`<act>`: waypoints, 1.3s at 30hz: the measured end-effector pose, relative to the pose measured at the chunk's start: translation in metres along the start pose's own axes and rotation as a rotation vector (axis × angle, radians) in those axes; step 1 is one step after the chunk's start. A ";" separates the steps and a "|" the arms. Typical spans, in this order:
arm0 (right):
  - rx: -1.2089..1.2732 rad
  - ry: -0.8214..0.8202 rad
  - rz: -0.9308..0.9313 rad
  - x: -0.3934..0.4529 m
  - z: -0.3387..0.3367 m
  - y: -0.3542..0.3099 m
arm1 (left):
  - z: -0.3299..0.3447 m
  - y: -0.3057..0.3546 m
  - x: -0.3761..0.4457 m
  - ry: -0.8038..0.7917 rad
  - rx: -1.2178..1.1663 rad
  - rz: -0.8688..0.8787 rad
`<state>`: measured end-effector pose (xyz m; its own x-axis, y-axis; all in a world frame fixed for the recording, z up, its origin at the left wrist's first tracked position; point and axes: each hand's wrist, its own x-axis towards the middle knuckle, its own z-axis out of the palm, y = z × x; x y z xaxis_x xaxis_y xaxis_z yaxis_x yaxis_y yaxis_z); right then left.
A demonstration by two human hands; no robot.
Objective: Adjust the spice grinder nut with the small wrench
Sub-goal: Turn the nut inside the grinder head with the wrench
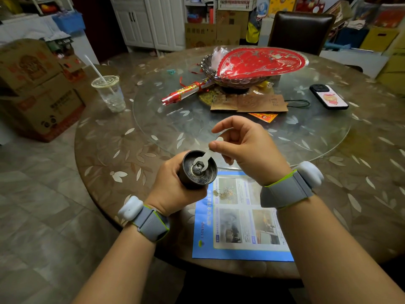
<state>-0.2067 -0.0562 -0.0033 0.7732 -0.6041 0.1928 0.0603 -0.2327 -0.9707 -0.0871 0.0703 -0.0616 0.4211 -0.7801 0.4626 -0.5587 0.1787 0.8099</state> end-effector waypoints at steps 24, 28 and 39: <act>-0.048 0.056 -0.037 0.001 0.010 0.015 | -0.001 -0.003 -0.001 0.026 0.020 -0.022; -0.035 0.067 -0.032 0.001 0.011 0.017 | 0.000 -0.006 0.000 0.030 0.044 -0.035; 0.043 0.047 -0.022 -0.008 0.020 0.017 | -0.003 -0.007 0.002 0.071 -0.011 -0.087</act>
<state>-0.1995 -0.0396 -0.0241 0.7406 -0.6349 0.2199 0.1048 -0.2141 -0.9712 -0.0808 0.0695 -0.0653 0.5178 -0.7483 0.4147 -0.5101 0.1191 0.8518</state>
